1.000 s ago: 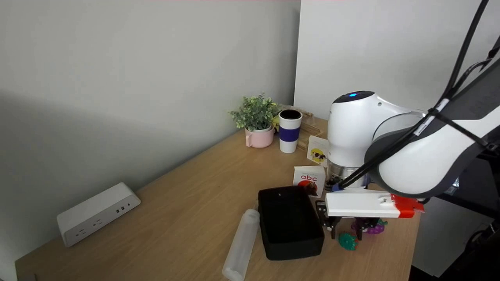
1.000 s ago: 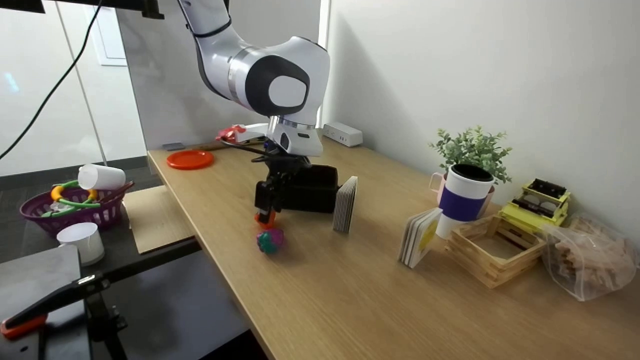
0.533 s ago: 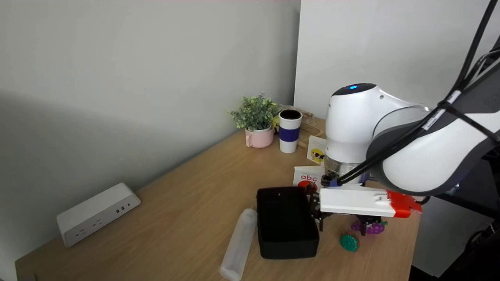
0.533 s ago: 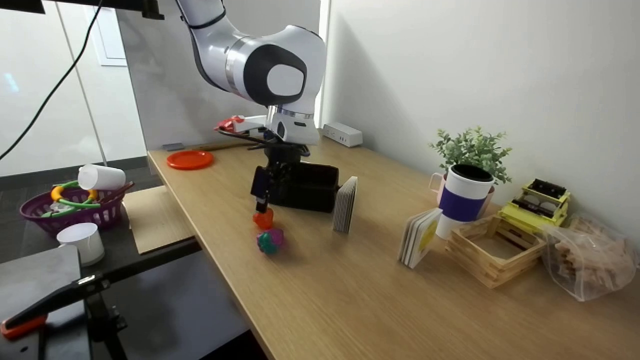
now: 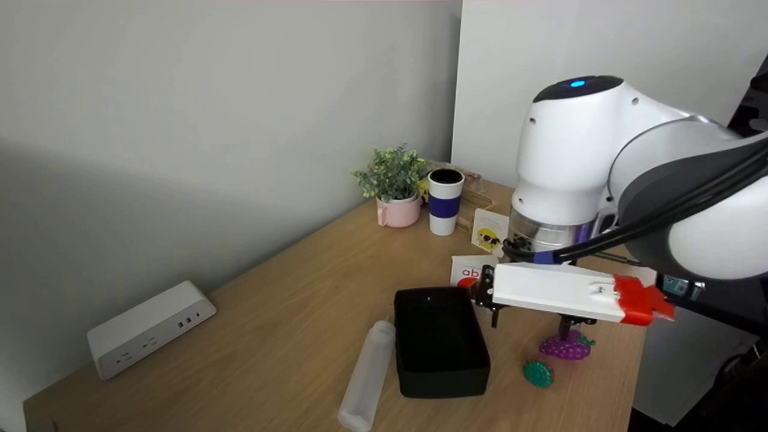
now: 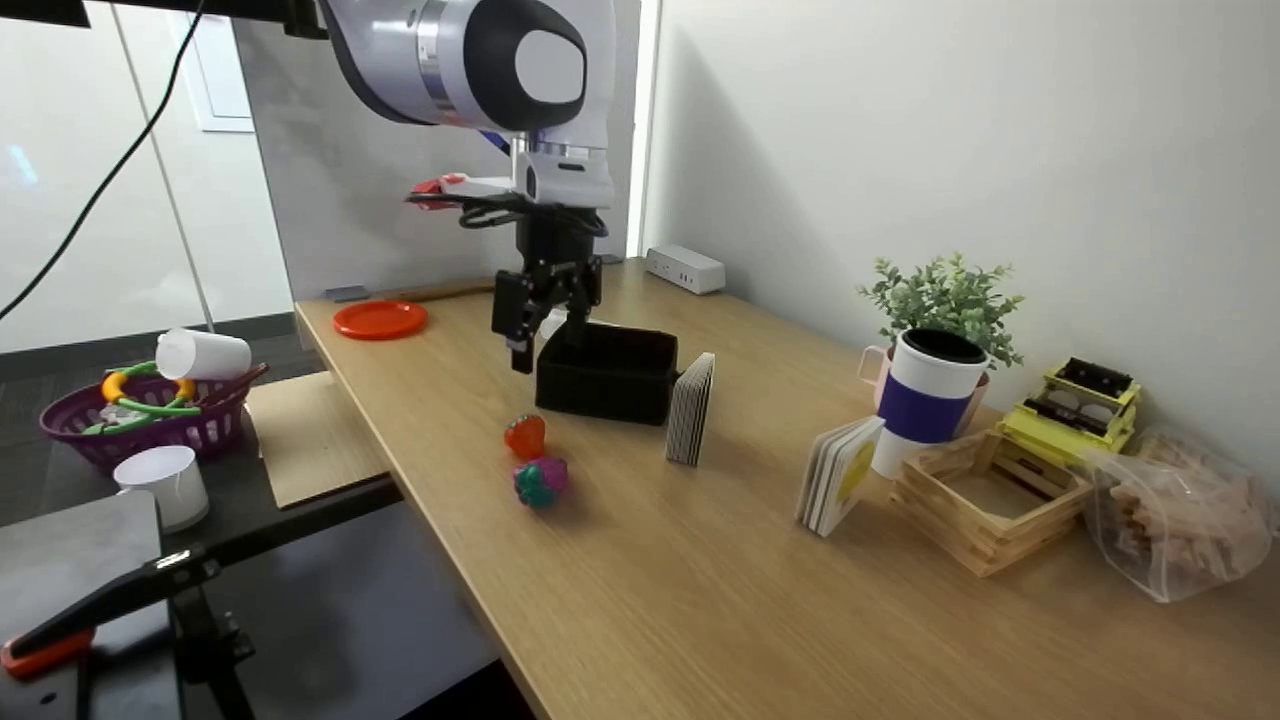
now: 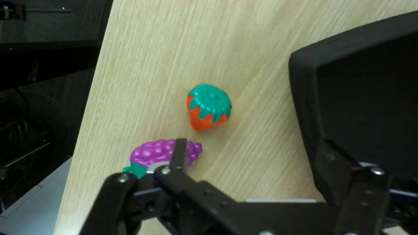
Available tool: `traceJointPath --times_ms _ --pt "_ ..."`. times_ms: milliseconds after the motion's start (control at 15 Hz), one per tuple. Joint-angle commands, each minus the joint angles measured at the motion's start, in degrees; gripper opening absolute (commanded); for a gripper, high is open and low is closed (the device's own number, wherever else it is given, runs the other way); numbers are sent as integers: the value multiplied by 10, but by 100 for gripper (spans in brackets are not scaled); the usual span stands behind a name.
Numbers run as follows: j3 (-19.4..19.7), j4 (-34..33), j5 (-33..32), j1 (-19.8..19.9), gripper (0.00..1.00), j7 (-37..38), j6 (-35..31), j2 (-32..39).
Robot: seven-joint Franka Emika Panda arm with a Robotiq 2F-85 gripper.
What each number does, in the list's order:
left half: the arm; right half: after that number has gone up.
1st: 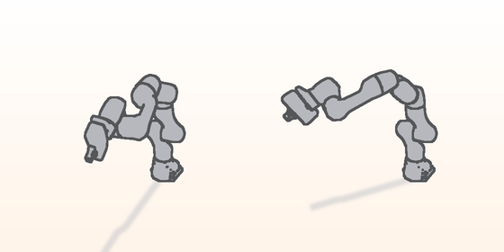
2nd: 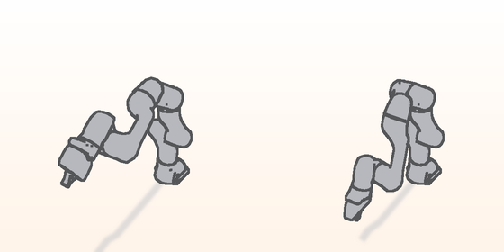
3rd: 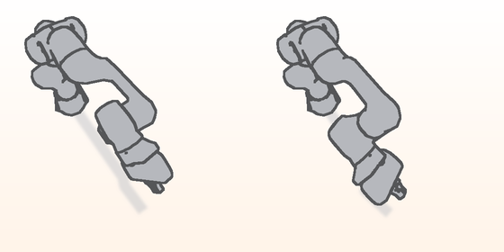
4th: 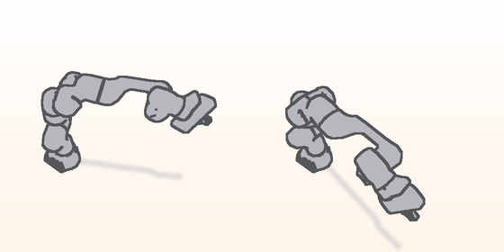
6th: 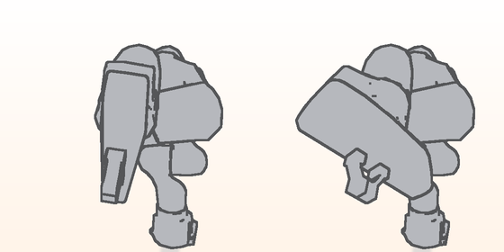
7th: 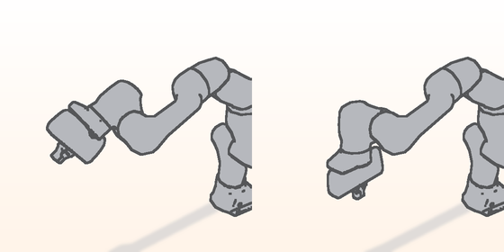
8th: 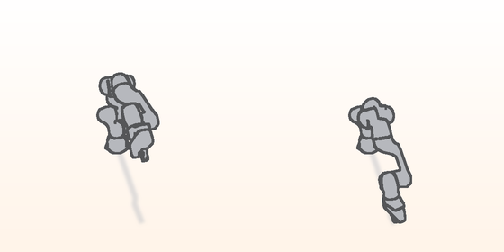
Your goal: Take the fruits out of the box and place them on the table
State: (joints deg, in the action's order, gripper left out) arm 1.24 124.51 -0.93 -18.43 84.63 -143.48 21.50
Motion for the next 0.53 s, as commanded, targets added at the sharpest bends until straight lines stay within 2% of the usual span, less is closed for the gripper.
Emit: traceJointPath --times_ms 0,200,467 --pt "3 51 -54 -13 100 66 22 -79" --pt "-20 70 -76 -3 100 89 53 -131" --pt "-52 82 -67 12 100 82 99 -187"
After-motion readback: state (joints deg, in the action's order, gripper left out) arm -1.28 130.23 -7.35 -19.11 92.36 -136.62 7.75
